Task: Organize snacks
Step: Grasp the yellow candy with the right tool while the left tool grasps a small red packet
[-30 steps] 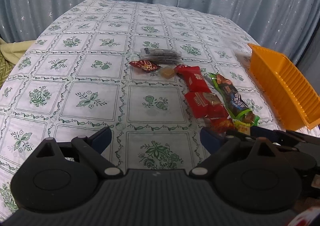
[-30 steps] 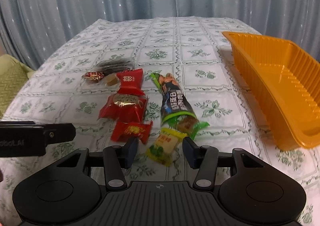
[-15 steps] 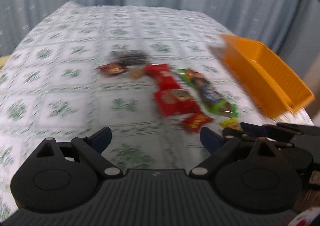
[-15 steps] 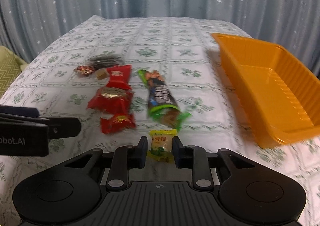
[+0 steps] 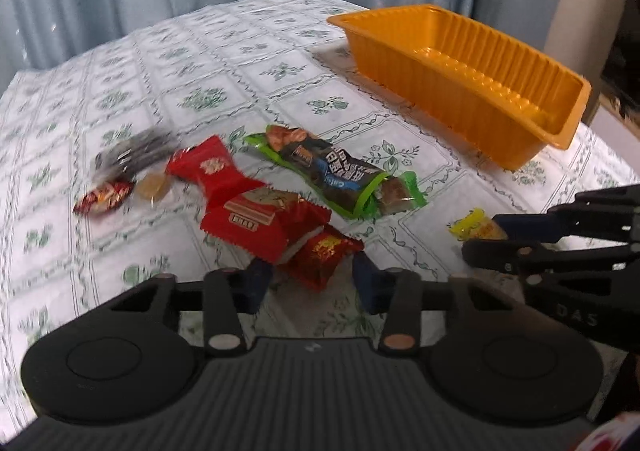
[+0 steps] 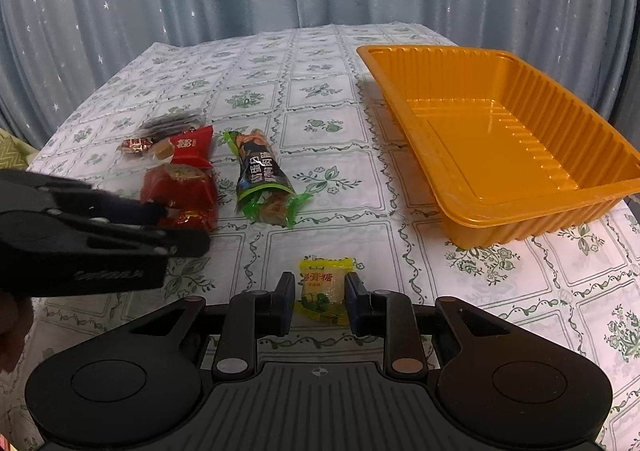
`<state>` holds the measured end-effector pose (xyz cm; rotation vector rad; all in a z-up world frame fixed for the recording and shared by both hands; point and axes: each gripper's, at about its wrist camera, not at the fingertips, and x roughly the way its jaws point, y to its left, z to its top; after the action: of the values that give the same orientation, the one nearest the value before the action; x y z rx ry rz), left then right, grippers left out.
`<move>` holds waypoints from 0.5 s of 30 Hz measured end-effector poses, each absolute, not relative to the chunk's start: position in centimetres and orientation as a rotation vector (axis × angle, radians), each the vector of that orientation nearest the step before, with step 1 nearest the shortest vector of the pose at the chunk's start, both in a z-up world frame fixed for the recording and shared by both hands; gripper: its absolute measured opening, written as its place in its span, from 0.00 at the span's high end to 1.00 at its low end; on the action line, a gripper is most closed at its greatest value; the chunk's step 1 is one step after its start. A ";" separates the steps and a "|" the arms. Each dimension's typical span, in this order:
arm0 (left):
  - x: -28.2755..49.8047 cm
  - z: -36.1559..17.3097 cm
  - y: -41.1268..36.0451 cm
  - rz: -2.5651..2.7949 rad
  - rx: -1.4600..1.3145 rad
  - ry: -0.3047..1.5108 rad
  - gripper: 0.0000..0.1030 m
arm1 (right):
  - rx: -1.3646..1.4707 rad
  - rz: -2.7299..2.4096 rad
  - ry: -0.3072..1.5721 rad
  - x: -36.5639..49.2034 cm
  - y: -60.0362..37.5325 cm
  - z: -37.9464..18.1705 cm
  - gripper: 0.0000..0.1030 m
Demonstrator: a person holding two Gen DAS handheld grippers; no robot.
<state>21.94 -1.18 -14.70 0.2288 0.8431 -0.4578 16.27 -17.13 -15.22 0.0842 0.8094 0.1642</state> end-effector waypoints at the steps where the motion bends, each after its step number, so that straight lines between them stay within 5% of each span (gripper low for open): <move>1: 22.0 -14.7 -1.3 -0.464 0.241 0.837 0.63 | 0.086 0.165 0.808 16.3 -17.1 -15.3 0.74; 7: 21.7 -14.7 -2.0 -0.490 0.270 0.849 0.77 | 0.097 0.165 0.806 16.3 -17.2 -15.3 0.74; 15: 18.8 -14.1 -1.8 -0.433 0.172 0.873 0.78 | 0.110 0.160 0.791 15.8 -17.5 -14.4 0.74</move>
<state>18.79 -1.81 -14.11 0.1723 0.8725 -0.4327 15.84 -17.47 -14.41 0.1098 0.7911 0.1598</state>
